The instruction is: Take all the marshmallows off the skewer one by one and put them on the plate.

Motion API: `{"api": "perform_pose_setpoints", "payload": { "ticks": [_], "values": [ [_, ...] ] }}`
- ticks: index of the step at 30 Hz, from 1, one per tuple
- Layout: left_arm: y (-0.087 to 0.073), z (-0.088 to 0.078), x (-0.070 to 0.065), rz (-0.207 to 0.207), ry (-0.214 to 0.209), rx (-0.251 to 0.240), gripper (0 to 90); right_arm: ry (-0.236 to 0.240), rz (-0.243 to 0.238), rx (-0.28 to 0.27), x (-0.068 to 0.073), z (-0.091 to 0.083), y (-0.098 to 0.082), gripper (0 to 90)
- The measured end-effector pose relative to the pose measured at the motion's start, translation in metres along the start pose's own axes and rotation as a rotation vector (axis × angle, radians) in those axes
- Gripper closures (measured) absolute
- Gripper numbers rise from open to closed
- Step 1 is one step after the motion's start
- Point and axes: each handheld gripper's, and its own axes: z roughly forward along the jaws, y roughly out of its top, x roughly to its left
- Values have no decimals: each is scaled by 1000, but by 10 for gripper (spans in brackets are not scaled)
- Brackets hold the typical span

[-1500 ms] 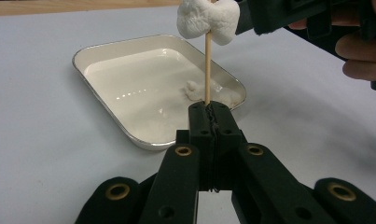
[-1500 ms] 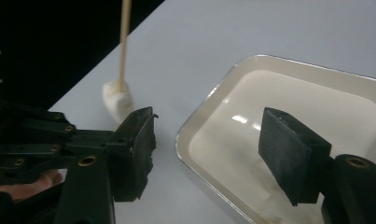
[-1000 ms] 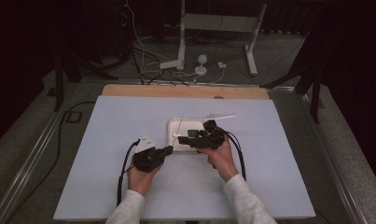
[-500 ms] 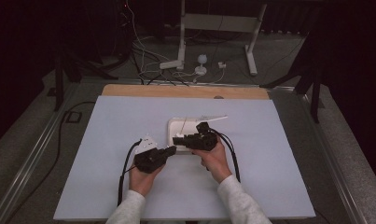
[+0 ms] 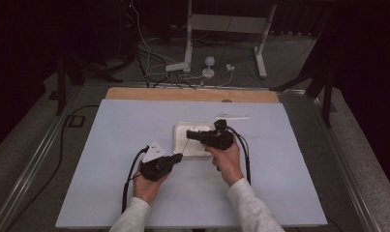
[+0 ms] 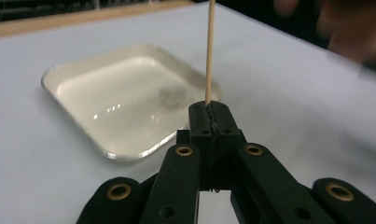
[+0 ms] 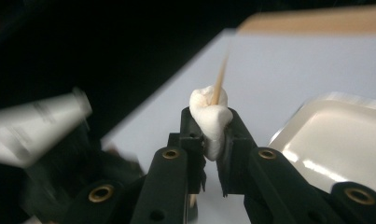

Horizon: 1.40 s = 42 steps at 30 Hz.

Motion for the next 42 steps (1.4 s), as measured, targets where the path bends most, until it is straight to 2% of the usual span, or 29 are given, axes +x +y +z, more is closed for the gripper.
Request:
{"api": "perform_pose_setpoints", "payload": {
  "ticks": [4, 9, 13, 16, 18, 19, 20, 23, 27, 32, 37, 42],
  "values": [
    [3, 3, -4, 20, -12, -8, 900, -35, -52, 35, 0, -11, 12, 826],
    [3, 1, -4, 26, 0, -2, 900, -41, -53, 34, -1, -14, 16, 824],
    [3, 1, -4, 42, 11, 7, 900, -56, -74, 43, 1, -13, 19, 824],
    [2, 1, -3, 58, 28, 23, 900, -65, -77, 41, 1, -13, 21, 824],
    [-1, 2, -2, 74, 51, 60, 900, -74, -77, 10, 1, -16, 23, 828],
    [-3, 2, -1, 64, 52, 61, 900, -70, -62, -13, 0, -21, 25, 829],
    [-3, 2, 0, 50, 48, 56, 900, -78, -69, -19, 0, -24, 28, 829],
    [-1, 0, 2, 29, 37, 34, 900, -107, -115, 8, 3, -30, 33, 825],
    [-1, 0, 2, 18, 46, 35, 900, -116, -99, 3, -2, -32, 31, 821],
    [-1, -1, 5, -6, 45, 27, 900, -127, -88, 16, -9, -29, 26, 813],
    [0, -5, 9, -45, 38, 1, 900, -160, -86, 46, -16, -23, 19, 798],
    [1, -7, 11, -64, 33, -12, 900, -203, -79, 91, -28, -15, 9, 786]
  ]
}}
